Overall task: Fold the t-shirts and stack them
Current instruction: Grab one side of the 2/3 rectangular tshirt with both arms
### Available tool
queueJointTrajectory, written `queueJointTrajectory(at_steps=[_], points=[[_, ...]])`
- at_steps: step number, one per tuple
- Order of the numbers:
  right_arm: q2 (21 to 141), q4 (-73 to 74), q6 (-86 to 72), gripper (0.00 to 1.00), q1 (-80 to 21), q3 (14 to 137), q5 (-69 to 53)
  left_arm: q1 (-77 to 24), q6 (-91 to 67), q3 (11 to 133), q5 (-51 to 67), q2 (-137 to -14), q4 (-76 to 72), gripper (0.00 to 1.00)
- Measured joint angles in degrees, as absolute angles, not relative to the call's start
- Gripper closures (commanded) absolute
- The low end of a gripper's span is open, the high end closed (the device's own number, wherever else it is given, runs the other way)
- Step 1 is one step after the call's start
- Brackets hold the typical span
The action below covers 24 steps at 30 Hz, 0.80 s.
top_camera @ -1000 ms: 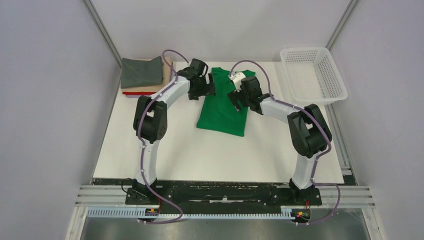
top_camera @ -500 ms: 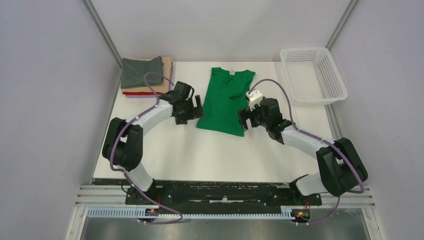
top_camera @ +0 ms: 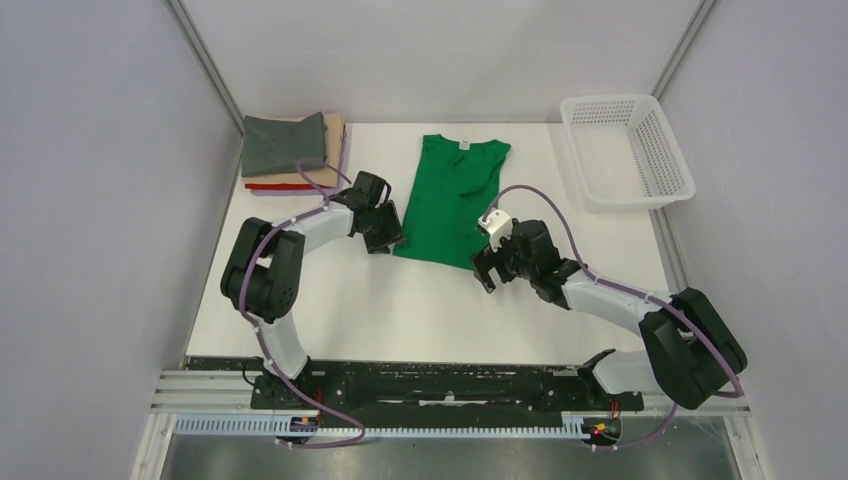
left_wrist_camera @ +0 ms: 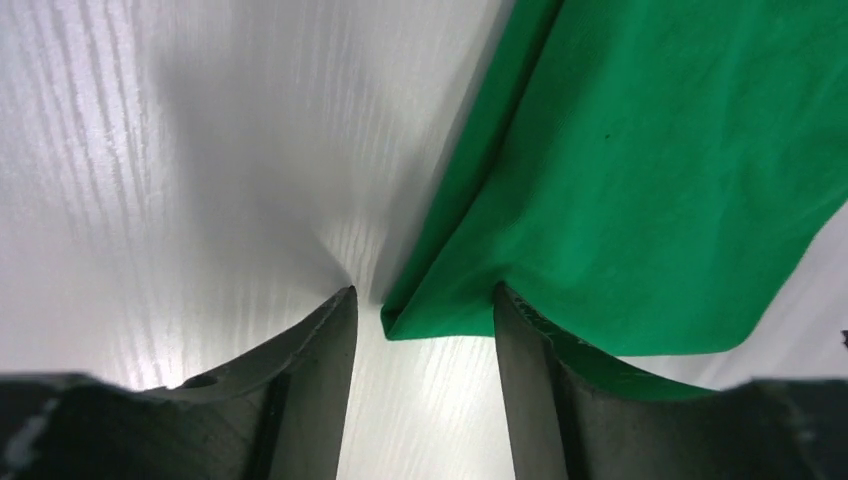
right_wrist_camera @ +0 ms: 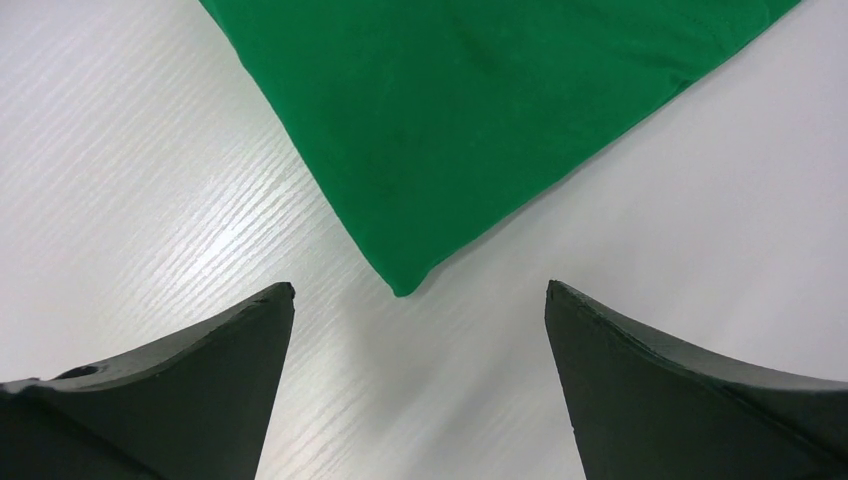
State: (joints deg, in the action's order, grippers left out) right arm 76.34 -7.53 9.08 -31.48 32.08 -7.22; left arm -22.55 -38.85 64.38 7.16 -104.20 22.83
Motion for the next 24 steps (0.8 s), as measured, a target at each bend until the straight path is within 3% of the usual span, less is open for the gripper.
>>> queueJointTrajectory(at_steps=[3, 6, 8, 12, 24], points=[[76.34, -7.11, 10.61, 0.07, -32.12, 32.08, -6.35, -22.2, -39.62, 64.45, 7.79, -104.71, 22.02, 0.64], [76.93, -6.5, 12.84, 0.15, -33.91, 32.12, -4.71, -21.96, -40.38, 64.42, 8.19, -105.41, 21.32, 0.88], [78.3, -5.56, 14.46, 0.23, -35.59, 32.49, -3.55, -21.93, -40.77, 64.14, 8.78, -105.73, 20.8, 0.98], [83.74, -2.24, 17.69, 0.35, -39.46, 35.59, 0.47, -21.87, -40.97, 63.51, 9.63, -105.71, 20.12, 0.98], [89.86, 1.34, 22.65, 0.49, -43.29, 42.0, 10.72, -21.87, -40.91, 62.7, 9.52, -105.01, 20.01, 0.98]])
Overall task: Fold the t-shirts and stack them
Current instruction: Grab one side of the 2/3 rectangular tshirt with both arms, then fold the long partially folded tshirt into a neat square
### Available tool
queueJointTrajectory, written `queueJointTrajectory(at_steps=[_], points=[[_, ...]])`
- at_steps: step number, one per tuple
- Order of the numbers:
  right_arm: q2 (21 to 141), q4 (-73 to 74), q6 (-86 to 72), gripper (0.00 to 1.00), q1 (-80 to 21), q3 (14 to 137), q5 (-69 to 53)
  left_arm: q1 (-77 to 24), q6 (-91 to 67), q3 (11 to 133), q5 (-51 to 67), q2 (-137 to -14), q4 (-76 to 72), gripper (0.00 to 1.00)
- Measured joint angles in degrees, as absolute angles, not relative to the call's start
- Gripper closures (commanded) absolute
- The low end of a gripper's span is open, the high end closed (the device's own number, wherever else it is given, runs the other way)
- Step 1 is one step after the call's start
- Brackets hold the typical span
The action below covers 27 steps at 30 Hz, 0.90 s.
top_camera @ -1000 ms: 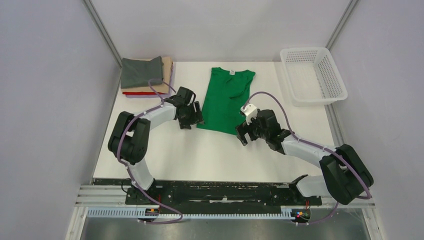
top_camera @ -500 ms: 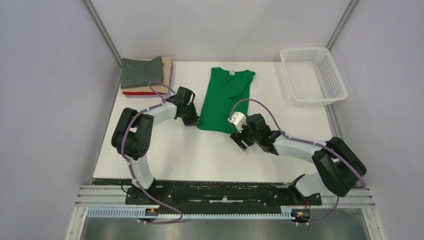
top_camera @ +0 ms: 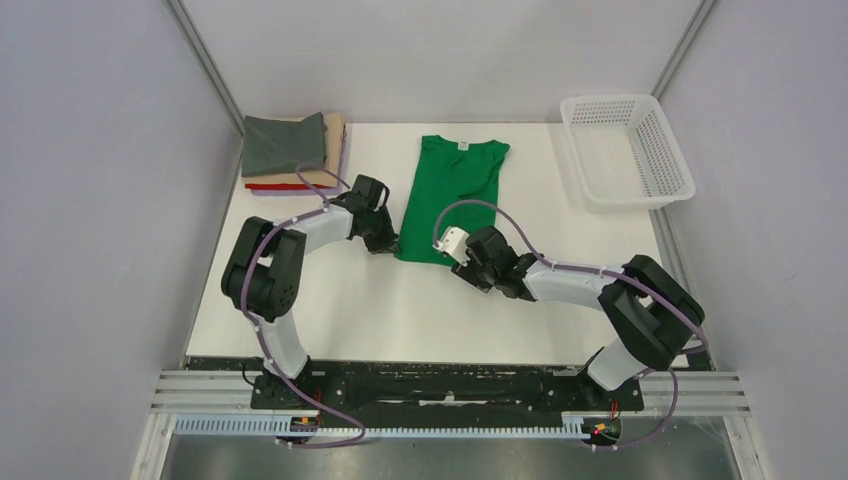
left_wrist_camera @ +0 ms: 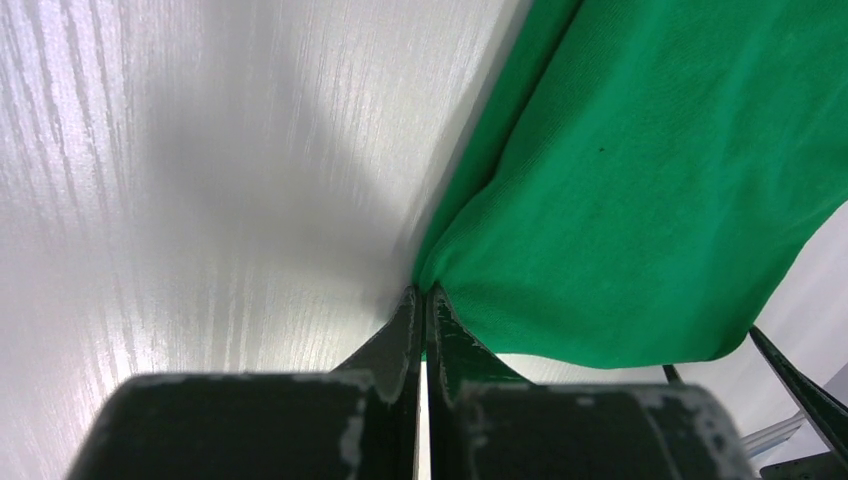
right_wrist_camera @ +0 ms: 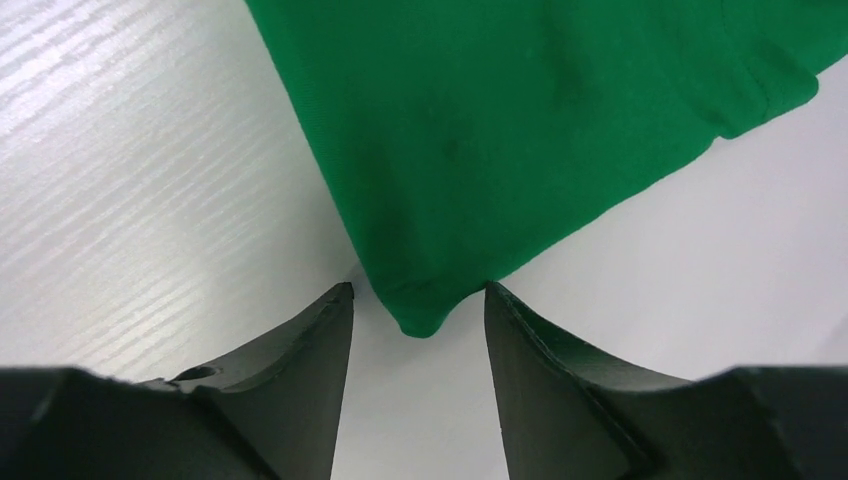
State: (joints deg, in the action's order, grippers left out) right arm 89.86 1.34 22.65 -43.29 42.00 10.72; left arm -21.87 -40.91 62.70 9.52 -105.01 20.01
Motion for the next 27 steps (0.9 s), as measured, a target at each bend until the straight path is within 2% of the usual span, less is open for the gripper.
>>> queueJointTrajectory(at_steps=[7, 11, 12, 18, 27], points=[[90.59, 1.89, 23.27, 0.73, -43.31, 42.09, 11.53, -21.87, -40.91, 62.54, 9.23, -104.68, 20.67, 0.98], [91.22, 3.2, 23.4, 0.98, -43.38, 42.98, 9.34, -21.87, -40.91, 62.39, 9.28, -104.25, 21.12, 0.98], [91.37, 3.97, 23.14, 1.0, -43.35, 43.38, 8.16, -21.87, -40.91, 62.06, 9.23, -103.79, 21.23, 0.98], [89.21, 7.99, 21.45, 1.0, -43.29, 44.01, -3.62, -21.87, -40.88, 58.61, 7.77, -96.71, 25.58, 0.98], [84.16, 17.76, 16.56, 1.0, -43.35, 49.58, -28.91, -21.87, -40.47, 53.91, 4.58, -76.05, 39.9, 0.98]])
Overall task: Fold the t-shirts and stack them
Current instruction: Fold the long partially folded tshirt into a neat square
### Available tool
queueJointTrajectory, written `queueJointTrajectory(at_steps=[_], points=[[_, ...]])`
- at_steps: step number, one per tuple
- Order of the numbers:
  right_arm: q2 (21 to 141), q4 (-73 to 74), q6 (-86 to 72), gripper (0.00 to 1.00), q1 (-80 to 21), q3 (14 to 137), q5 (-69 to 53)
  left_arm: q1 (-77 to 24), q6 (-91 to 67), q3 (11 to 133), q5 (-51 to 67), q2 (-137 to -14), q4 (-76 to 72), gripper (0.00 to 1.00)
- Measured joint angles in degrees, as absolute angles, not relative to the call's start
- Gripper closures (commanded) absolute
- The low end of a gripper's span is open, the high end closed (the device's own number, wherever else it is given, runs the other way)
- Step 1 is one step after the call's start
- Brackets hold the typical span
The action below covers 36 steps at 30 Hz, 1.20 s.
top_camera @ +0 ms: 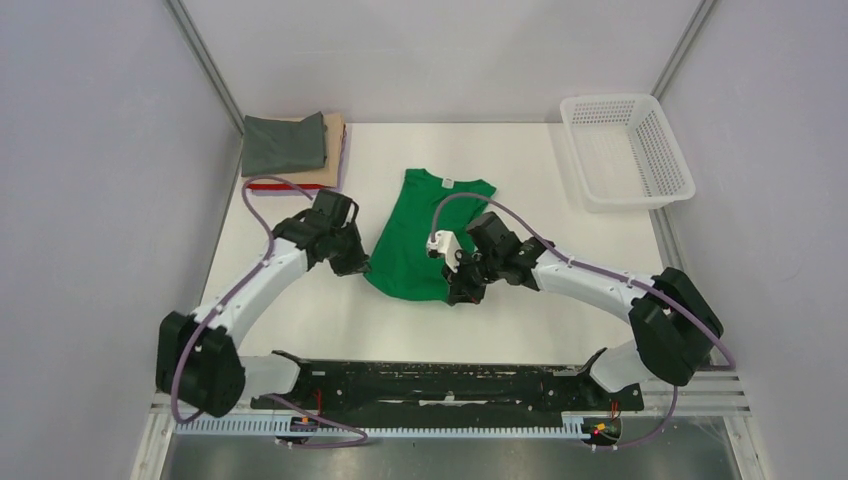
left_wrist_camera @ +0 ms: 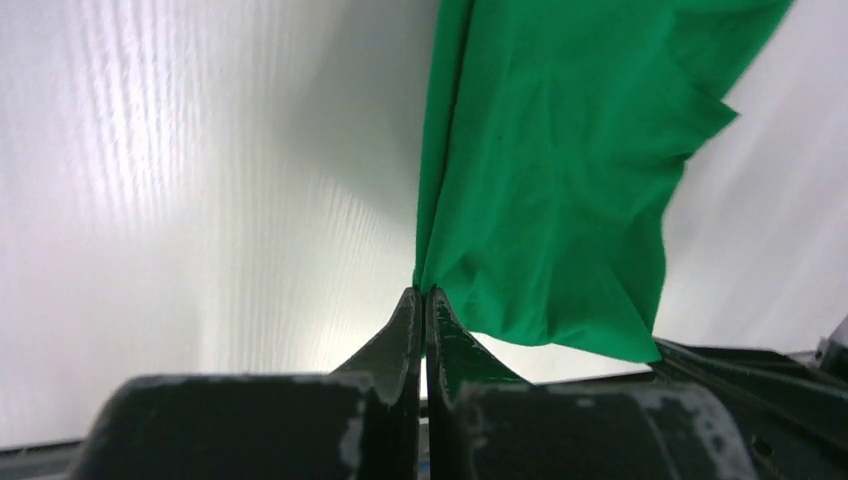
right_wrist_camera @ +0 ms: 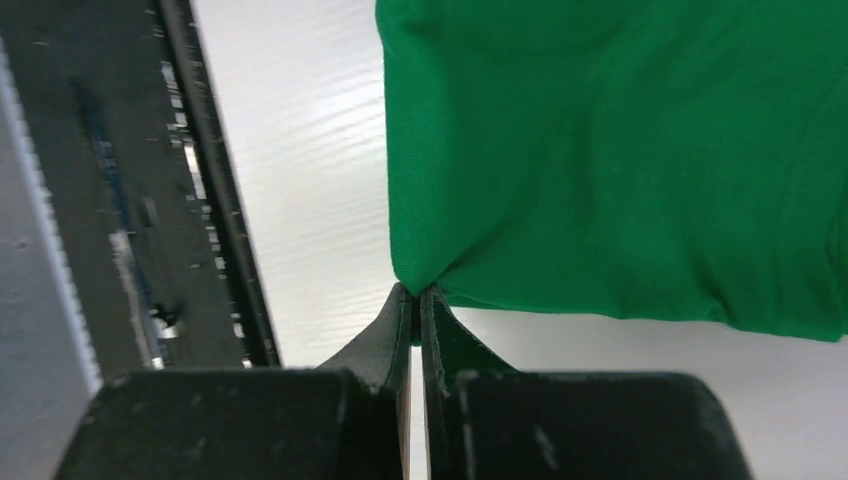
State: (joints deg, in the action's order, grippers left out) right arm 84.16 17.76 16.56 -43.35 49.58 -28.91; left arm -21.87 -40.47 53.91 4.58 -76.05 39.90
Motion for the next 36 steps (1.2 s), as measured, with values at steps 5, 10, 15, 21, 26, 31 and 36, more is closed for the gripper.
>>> queueJointTrajectory(at_steps=[5, 10, 15, 21, 26, 31, 36], points=[[83.09, 22.65, 15.0, 1.0, -43.4, 52.34, -35.7, -21.87, -39.59, 54.24, 4.34, -63.94, 49.12, 0.98], [80.68, 25.21, 13.91, 1.0, -42.85, 53.78, -42.15, -21.87, -38.85, 56.42, 4.56, -59.18, 54.02, 0.98], [80.03, 25.28, 11.53, 1.0, -38.48, 57.1, -42.68, -21.87, -38.87, 57.98, 2.68, -59.68, 54.24, 0.98], [84.36, 23.14, 8.56, 1.0, -30.94, 62.28, -39.77, -21.61, -39.48, 60.62, -2.92, -65.06, 49.84, 0.98], [92.12, 23.83, 9.23, 1.0, -28.14, 70.17, -35.53, -20.43, -39.79, 65.23, -5.85, -74.08, 44.82, 0.98], [96.86, 24.95, 10.11, 1.0, -25.54, 76.31, -32.36, -19.27, -40.1, 70.43, -7.6, -81.17, 41.52, 0.98], [100.29, 25.56, 11.03, 1.0, -23.46, 80.88, -31.09, -18.39, -40.07, 76.29, -7.62, -88.23, 39.2, 0.98]])
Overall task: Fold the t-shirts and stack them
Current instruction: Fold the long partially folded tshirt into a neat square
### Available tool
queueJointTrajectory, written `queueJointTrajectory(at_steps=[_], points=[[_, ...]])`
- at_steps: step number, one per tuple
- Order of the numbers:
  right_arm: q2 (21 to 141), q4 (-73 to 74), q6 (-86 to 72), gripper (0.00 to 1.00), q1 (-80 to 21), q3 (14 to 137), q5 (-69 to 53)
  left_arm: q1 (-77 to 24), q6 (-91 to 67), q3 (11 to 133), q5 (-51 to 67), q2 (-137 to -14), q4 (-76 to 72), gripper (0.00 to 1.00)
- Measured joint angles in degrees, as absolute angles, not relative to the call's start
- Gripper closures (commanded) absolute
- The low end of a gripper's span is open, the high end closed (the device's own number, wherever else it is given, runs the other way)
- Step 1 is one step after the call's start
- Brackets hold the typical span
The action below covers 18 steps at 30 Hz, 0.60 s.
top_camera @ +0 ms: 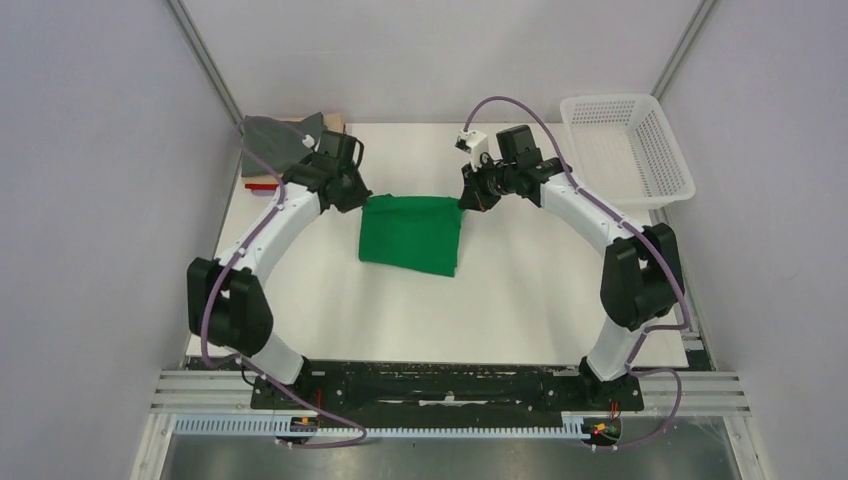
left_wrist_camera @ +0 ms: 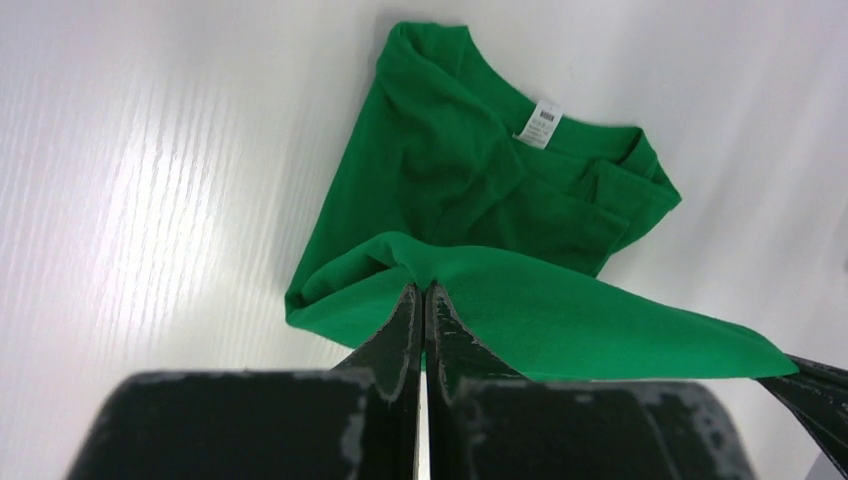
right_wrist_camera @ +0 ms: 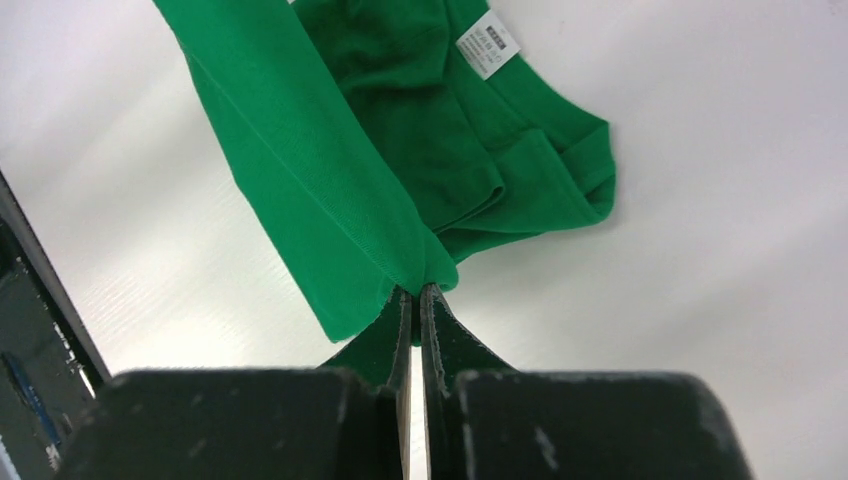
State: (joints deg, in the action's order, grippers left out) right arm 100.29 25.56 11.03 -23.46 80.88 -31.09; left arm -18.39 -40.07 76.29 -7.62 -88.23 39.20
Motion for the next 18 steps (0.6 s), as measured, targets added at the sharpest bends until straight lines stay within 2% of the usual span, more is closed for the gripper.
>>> queueJointTrajectory(at_steps=[8, 11, 12, 13, 14, 15, 16, 18], points=[[108.73, 25.8, 12.53, 1.0, -21.26, 87.46, -30.33, -17.3, -40.05, 84.34, -8.62, -99.61, 38.46, 0.98], [112.4, 25.56, 12.69, 0.96, -20.67, 89.82, -29.91, -17.08, -40.03, 87.39, -8.95, -103.53, 38.48, 0.89], [113.67, 25.36, 12.69, 0.91, -20.43, 90.65, -29.63, -17.02, -40.03, 88.79, -8.95, -105.12, 38.59, 0.83], [114.39, 25.28, 12.67, 0.86, -20.32, 91.0, -29.52, -16.99, -40.03, 89.82, -8.95, -106.34, 38.57, 0.7], [115.13, 25.17, 12.62, 0.66, -20.16, 91.39, -29.12, -16.95, -40.01, 91.22, -9.02, -107.92, 38.68, 0.36], [116.01, 25.17, 12.71, 0.36, -20.01, 91.94, -28.34, -16.86, -39.77, 92.64, -9.17, -109.51, 38.68, 0.17], [116.75, 25.15, 12.51, 0.26, -19.86, 92.51, -27.66, -16.78, -39.38, 94.06, -9.47, -111.09, 38.79, 0.02], [118.98, 25.1, 12.86, 0.02, -19.4, 94.85, -25.3, -16.49, -38.81, 97.19, -10.15, -114.04, 39.62, 0.0]])
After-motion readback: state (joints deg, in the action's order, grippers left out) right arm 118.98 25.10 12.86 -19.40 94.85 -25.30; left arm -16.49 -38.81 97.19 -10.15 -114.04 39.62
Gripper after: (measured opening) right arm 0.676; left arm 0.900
